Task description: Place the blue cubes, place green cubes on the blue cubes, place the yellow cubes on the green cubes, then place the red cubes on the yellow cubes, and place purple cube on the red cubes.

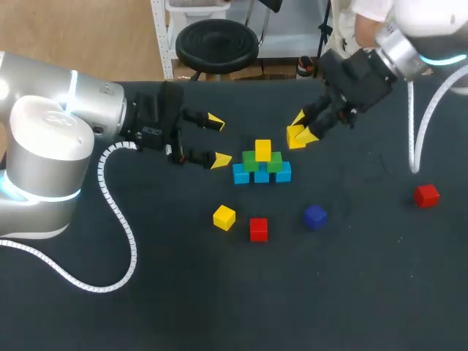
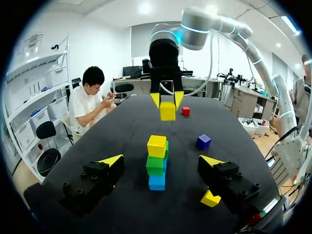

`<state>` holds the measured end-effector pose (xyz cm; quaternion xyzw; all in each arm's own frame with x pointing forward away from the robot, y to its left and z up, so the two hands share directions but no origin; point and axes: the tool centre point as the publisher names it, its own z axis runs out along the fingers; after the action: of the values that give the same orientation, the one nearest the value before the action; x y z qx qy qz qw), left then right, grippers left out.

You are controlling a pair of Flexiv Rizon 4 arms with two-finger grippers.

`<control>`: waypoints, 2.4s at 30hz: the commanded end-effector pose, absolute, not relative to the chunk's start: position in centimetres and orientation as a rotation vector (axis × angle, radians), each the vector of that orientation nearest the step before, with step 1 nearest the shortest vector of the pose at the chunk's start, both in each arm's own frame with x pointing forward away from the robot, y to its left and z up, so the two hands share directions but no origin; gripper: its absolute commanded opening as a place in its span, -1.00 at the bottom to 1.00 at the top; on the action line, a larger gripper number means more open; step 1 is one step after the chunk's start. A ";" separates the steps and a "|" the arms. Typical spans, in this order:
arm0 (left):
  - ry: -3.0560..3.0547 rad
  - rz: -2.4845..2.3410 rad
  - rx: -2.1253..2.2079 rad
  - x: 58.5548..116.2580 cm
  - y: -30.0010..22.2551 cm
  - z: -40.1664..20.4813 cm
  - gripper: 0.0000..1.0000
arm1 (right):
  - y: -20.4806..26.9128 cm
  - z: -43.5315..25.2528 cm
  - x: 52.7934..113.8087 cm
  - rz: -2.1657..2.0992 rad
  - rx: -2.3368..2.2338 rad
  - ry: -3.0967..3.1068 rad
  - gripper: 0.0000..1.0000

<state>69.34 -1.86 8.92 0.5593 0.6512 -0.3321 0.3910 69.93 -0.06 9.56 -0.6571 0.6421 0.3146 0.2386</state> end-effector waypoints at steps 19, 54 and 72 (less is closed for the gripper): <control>1.649 -0.843 1.418 69.3 -1.8 8.8 1.00 | 2.1 7.2 70.2 0.892 -1.827 1.790 -1.00; 1.649 -0.843 1.418 69.3 -1.8 8.8 1.00 | 2.3 6.0 71.2 0.887 -1.824 1.791 -1.00; 1.649 -0.843 1.418 69.3 -1.8 8.8 1.00 | 2.4 5.8 72.1 0.883 -1.831 1.791 -1.00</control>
<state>69.34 -1.86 8.92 0.5593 0.6512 -0.3321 0.3910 71.78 2.39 5.82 -0.6593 0.6470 0.3164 0.2160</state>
